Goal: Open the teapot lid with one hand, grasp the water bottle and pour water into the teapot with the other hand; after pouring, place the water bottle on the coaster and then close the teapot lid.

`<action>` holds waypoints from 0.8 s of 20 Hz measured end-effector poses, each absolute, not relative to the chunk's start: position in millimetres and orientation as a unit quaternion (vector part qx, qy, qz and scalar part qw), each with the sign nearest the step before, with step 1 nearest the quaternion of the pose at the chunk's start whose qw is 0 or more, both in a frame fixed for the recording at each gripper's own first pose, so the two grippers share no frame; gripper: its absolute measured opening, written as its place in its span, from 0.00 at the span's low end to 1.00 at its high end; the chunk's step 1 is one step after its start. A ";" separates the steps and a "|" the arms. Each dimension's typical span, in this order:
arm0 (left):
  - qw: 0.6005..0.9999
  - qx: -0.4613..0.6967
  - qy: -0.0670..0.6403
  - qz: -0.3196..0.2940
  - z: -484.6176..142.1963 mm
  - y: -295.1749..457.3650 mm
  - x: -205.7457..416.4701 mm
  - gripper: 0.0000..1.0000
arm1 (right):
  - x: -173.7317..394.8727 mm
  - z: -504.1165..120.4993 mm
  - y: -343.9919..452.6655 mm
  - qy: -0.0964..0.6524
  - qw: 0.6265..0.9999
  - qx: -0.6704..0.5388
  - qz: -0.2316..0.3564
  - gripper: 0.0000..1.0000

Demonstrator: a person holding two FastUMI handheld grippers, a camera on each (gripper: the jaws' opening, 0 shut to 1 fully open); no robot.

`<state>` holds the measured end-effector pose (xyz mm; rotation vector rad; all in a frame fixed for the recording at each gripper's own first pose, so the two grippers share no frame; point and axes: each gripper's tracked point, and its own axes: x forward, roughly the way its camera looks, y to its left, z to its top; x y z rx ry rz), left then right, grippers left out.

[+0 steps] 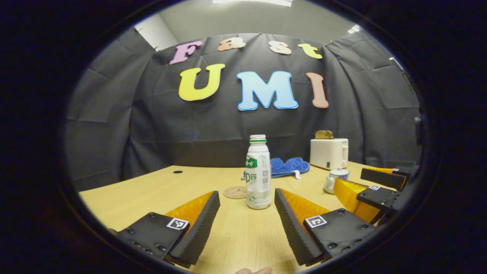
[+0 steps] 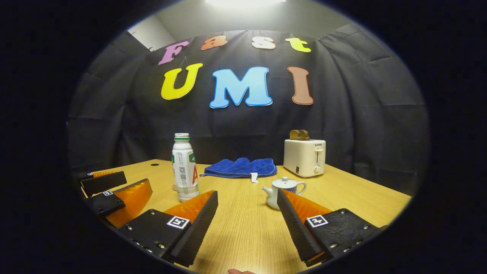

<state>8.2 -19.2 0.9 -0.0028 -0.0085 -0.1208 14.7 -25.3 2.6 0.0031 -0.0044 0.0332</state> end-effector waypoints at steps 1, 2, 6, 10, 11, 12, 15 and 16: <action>0.998 -0.002 -0.006 -0.060 2.9 -19.6 12.1 1.00 | 21.9 1.5 -29.4 0.000 1.000 -0.001 0.025 0.96; 0.998 -0.003 -0.005 -0.059 1.4 -18.7 16.2 1.00 | 28.0 -1.3 -38.3 0.009 1.000 -0.005 0.019 0.95; 0.998 0.012 0.000 -0.053 1.0 -15.9 44.6 1.00 | 64.2 13.7 -75.6 0.012 1.000 -0.003 -0.005 0.93; 0.997 -0.008 0.002 -0.073 15.7 -29.1 67.9 1.00 | 111.8 12.5 -103.7 0.042 0.999 0.007 -0.022 0.93; 0.998 -0.006 0.001 -0.069 20.4 -27.3 75.5 1.00 | 121.0 7.4 -108.4 0.058 0.998 0.012 -0.025 0.90; 0.998 -0.005 -0.004 -0.069 25.1 -27.8 81.8 1.00 | 128.9 1.4 -108.2 0.075 0.997 0.025 -0.019 0.90; 0.998 0.000 -0.006 -0.065 23.6 -27.8 97.6 1.00 | 142.9 -5.2 -115.5 0.089 0.995 0.032 -0.023 0.72; 0.998 -0.001 -0.004 -0.062 20.1 -27.1 99.0 1.00 | 146.5 -8.7 -119.0 0.092 0.995 0.019 -0.028 0.48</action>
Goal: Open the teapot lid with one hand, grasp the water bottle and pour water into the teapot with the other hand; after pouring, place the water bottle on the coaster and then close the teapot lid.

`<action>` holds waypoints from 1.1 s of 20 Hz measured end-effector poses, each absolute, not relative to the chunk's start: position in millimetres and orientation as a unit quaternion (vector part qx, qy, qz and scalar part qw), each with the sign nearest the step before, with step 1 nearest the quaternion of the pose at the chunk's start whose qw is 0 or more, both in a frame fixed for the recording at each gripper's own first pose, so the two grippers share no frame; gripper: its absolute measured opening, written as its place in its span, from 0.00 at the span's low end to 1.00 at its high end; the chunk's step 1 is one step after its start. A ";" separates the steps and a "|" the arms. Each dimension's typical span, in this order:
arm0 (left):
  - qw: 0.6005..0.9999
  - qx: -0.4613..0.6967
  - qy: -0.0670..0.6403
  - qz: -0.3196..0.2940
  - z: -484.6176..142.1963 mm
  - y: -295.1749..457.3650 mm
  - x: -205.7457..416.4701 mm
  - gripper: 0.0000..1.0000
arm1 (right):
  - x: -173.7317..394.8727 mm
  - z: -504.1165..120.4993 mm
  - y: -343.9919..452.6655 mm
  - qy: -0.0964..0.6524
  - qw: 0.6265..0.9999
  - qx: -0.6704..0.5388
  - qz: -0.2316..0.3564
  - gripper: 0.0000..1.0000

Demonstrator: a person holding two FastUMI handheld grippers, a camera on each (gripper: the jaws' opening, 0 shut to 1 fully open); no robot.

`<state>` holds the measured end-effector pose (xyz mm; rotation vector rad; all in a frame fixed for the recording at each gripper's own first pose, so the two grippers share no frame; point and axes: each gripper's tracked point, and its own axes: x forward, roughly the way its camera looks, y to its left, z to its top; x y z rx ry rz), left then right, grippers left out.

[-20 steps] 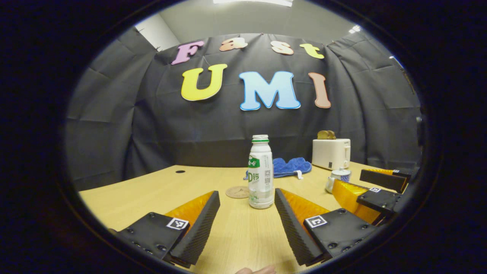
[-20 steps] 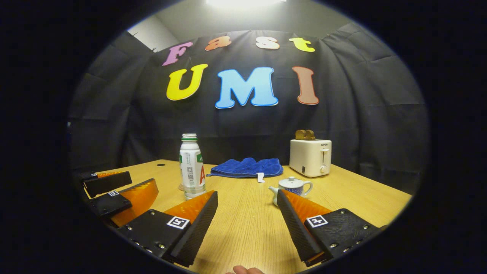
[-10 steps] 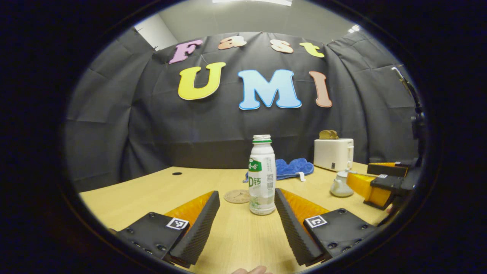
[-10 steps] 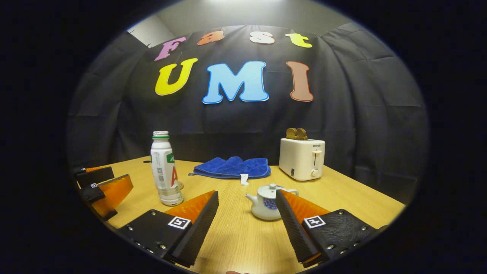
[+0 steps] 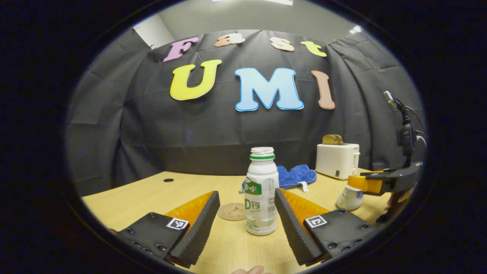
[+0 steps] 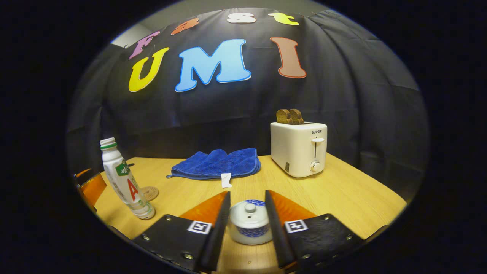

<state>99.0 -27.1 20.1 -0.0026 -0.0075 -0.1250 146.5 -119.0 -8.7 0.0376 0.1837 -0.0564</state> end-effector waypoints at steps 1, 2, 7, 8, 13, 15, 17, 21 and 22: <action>0.998 -0.008 -0.001 -0.064 18.2 -27.6 99.5 1.00 | 146.6 -12.5 -116.4 0.101 0.995 0.013 -0.025 0.35; 0.998 -0.017 0.001 -0.067 15.1 -28.9 99.6 1.00 | 145.4 -9.7 -116.3 0.096 0.995 0.007 -0.023 0.34; 0.997 -0.015 0.013 -0.077 3.7 -34.4 100.1 0.96 | 148.7 -9.8 -115.8 0.093 0.995 -0.011 -0.022 0.02; 0.997 -0.013 0.016 -0.080 0.5 -37.3 99.4 0.96 | 146.9 -9.5 -115.7 0.094 0.995 -0.015 -0.022 0.03; 0.996 0.004 0.006 -0.089 4.0 -45.0 95.3 0.96 | 140.5 5.6 -114.6 0.064 0.998 -0.005 -0.008 0.03; 0.996 0.010 -0.001 -0.090 7.0 -45.8 93.7 0.96 | 127.8 34.6 -114.7 0.016 1.000 0.002 -0.010 0.02; 0.995 0.005 -0.005 -0.095 8.3 -48.3 95.2 1.00 | 114.6 43.6 -100.7 -0.009 1.000 0.003 0.012 0.02; 0.995 0.029 0.000 -0.096 3.1 -49.4 112.1 1.00 | 109.0 34.0 -83.1 0.000 0.999 -0.015 0.040 0.02; 0.994 0.032 0.002 -0.105 2.8 -55.7 116.1 1.00 | 109.0 33.4 -80.9 0.003 0.999 -0.011 0.044 0.02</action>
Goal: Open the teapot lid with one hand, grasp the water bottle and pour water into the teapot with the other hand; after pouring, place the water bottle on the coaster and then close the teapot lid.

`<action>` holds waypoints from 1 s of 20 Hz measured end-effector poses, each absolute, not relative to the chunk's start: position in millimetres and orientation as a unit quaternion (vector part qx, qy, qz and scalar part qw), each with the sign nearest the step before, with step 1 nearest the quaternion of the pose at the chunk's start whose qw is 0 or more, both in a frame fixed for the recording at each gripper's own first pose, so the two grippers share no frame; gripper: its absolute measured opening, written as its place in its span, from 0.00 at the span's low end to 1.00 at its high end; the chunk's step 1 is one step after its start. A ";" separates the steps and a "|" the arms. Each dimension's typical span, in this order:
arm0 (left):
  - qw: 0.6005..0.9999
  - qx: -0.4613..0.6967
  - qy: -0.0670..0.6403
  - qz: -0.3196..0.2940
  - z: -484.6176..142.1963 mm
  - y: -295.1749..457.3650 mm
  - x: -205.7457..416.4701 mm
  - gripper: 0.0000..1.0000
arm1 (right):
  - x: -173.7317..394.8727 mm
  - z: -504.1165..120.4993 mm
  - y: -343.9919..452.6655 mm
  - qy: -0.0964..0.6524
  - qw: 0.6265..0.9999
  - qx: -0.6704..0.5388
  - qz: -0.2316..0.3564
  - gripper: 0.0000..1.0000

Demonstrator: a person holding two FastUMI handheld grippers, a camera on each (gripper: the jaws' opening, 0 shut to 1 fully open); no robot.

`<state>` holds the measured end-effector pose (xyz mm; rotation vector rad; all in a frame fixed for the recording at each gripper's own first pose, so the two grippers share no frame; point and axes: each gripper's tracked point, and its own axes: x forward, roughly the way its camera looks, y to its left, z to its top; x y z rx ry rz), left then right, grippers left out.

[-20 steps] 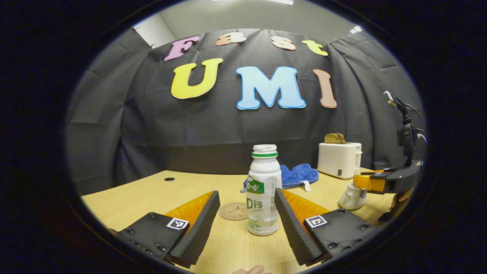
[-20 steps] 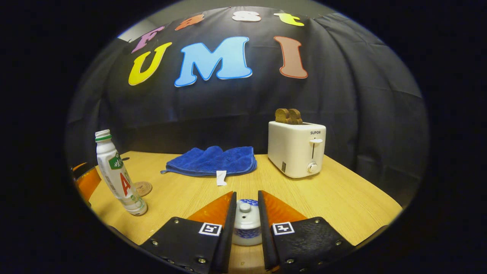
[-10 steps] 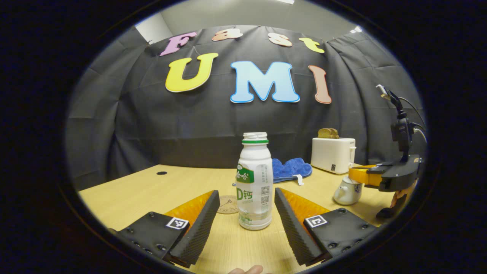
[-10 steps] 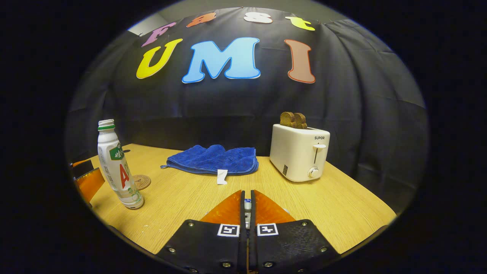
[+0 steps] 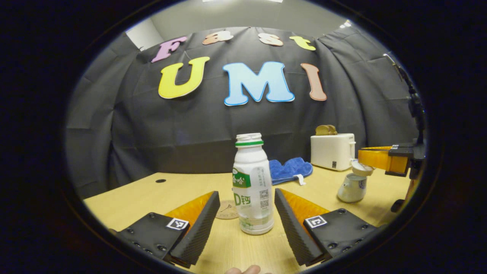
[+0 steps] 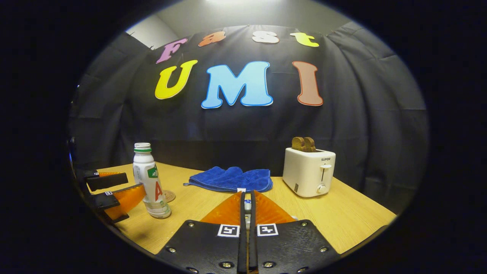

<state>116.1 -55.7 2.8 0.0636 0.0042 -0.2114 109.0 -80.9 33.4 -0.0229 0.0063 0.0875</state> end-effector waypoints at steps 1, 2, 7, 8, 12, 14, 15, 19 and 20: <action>0.993 0.038 0.001 -0.113 3.8 -60.9 120.3 1.00 | 109.1 31.9 -80.2 0.005 0.999 -0.009 0.046 0.02; 0.993 0.044 0.000 -0.113 3.6 -62.2 125.9 1.00 | 108.3 32.6 -79.9 0.005 0.999 -0.009 0.048 0.02; 0.993 0.028 0.014 -0.116 -2.1 -64.4 153.6 0.96 | 106.1 35.5 -80.0 0.002 0.999 0.002 0.053 0.02; 0.993 0.023 0.014 -0.112 -2.0 -62.7 158.7 0.92 | 105.3 35.8 -79.1 0.002 0.998 0.002 0.056 0.02; 0.993 0.040 0.021 -0.107 -3.2 -62.6 159.6 0.79 | 92.0 39.6 -70.4 -0.002 0.998 0.001 0.068 0.02; 0.991 0.055 0.013 -0.118 0.6 -67.0 154.3 0.79 | 63.2 51.5 -57.3 -0.022 0.996 -0.003 0.086 0.02; 0.991 0.060 0.008 -0.121 5.2 -69.1 151.8 0.79 | 44.3 56.0 -51.1 -0.038 0.995 -0.011 0.095 0.02; 0.988 0.087 -0.001 -0.130 12.7 -79.1 149.5 0.79 | -22.0 39.3 -43.1 -0.045 0.991 -0.024 0.121 0.02; 0.986 0.099 -0.002 -0.133 12.0 -82.0 151.8 0.79 | -34.7 35.5 -44.9 -0.043 0.991 -0.022 0.125 0.02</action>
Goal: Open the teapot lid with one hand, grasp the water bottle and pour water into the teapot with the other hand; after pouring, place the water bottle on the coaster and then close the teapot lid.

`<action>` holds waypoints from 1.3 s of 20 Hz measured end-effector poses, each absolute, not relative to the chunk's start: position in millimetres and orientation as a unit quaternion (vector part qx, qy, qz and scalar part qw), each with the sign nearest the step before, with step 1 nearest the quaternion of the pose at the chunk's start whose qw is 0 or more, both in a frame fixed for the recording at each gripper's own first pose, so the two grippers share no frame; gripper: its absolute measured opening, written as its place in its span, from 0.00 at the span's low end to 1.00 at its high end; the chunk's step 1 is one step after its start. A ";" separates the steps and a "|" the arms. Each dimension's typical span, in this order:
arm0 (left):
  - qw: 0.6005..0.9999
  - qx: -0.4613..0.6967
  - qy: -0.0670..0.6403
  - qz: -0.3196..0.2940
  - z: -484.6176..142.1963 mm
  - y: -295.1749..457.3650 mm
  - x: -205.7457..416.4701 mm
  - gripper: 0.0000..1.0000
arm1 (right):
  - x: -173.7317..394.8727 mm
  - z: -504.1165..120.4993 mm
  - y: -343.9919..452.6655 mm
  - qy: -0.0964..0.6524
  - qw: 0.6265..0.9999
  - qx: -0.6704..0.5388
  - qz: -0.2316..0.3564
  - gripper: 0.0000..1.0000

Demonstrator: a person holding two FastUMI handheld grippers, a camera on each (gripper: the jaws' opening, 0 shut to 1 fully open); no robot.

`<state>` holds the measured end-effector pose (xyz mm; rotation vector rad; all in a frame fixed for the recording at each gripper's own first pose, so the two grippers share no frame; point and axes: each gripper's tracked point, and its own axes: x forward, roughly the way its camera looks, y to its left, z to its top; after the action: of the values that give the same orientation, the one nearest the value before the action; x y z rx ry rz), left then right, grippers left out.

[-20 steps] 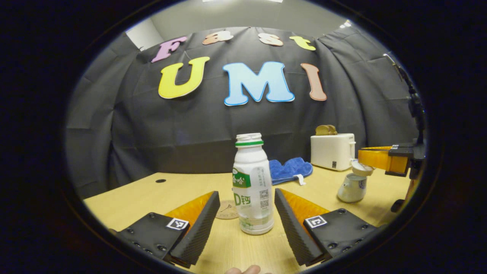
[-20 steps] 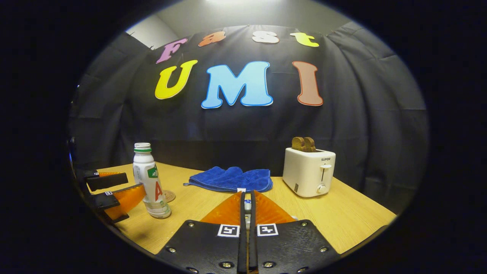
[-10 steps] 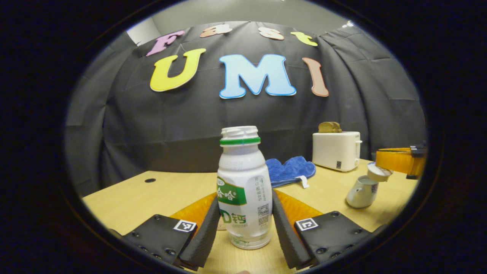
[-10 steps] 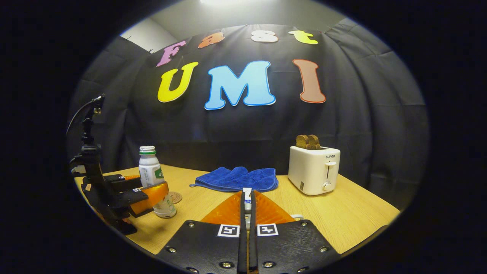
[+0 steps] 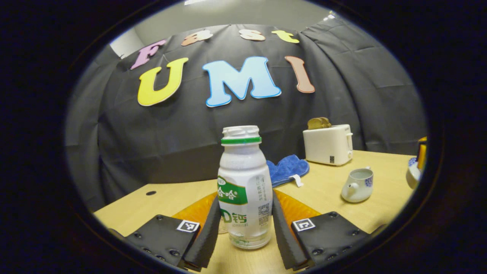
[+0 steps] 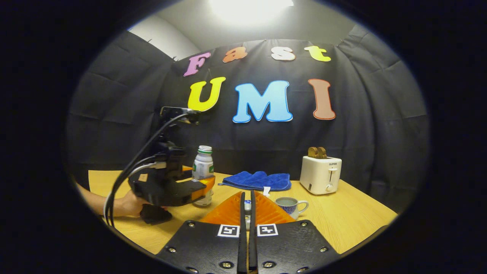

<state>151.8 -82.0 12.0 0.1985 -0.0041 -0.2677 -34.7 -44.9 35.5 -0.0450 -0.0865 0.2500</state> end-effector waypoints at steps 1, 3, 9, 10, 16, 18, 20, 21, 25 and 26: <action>0.984 0.111 -0.001 -0.137 12.5 -85.4 153.2 0.79 | -45.7 32.8 -46.0 -0.043 0.990 -0.019 0.130 0.02; 0.978 0.154 -0.003 -0.142 13.8 -95.2 155.6 0.78 | -65.4 31.9 -48.0 -0.048 0.990 -0.010 0.136 0.02; 0.944 0.289 -0.012 -0.158 16.2 -129.5 164.8 0.79 | -103.5 21.5 -64.6 -0.052 0.989 0.003 0.136 0.02; 0.939 0.305 -0.013 -0.161 16.1 -135.8 164.9 0.79 | -105.0 18.7 -71.3 -0.051 0.990 0.004 0.131 0.02; 0.903 0.394 -0.018 -0.171 10.1 -168.3 166.2 0.74 | -103.0 18.7 -99.2 -0.051 0.992 0.034 0.111 0.02; 0.889 0.423 -0.021 -0.175 7.5 -177.9 167.6 0.79 | -102.1 21.3 -106.8 -0.058 0.992 0.034 0.102 0.02; 0.875 0.449 -0.025 -0.178 3.6 -185.8 168.6 0.79 | -101.8 21.8 -109.3 -0.059 0.993 0.032 0.099 0.02; 0.869 0.461 -0.028 -0.178 2.6 -189.7 168.6 0.79 | -102.2 22.1 -109.9 -0.060 0.993 0.033 0.099 0.02; 0.842 0.509 -0.042 -0.175 -1.2 -196.1 167.6 0.79 | -101.1 19.2 -109.3 -0.056 0.993 0.032 0.100 0.02; 0.836 0.519 -0.045 -0.174 -1.8 -197.4 168.2 0.79 | -101.0 17.6 -108.4 -0.054 0.993 0.034 0.101 0.02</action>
<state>168.2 -197.4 -1.8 1.0988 -0.0960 -0.3686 -101.0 -108.4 17.6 0.0681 -0.1075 0.2034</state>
